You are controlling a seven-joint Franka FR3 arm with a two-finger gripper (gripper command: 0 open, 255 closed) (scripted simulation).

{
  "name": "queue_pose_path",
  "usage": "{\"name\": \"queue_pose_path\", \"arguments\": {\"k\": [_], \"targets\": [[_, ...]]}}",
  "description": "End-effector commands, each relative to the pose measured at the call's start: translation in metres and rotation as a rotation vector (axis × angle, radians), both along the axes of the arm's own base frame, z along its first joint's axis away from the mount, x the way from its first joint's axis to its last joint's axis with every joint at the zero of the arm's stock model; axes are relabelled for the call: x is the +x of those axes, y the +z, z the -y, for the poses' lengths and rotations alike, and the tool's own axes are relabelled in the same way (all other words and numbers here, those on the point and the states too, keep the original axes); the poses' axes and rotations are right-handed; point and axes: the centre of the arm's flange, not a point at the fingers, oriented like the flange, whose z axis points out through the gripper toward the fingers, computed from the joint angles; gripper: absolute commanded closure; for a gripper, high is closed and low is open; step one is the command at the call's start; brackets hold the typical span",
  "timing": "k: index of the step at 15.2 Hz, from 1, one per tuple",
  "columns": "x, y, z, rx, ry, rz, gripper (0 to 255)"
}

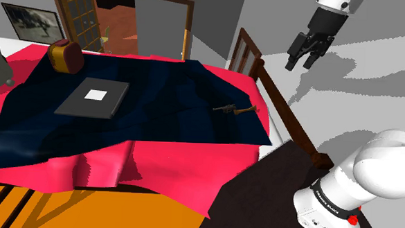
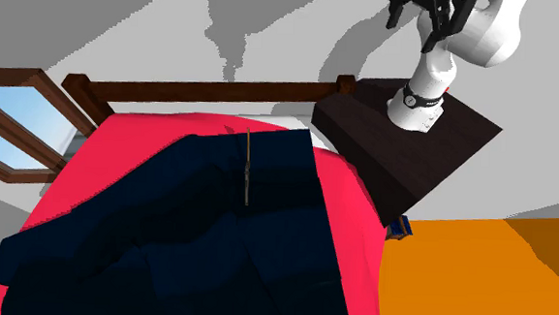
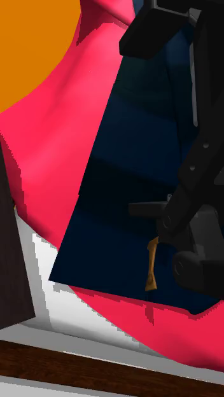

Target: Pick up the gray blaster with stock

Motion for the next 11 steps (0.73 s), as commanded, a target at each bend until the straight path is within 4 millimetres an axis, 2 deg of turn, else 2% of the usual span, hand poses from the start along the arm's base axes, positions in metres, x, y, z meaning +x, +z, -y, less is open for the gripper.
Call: {"name": "queue_pose_path", "arguments": {"k": [1,11], "targets": [[0.000,0.000,0.000,0.000,0.000,0.000,0],[0.045,-0.101,0.071,-0.012,0.263,-0.009,0]]}}
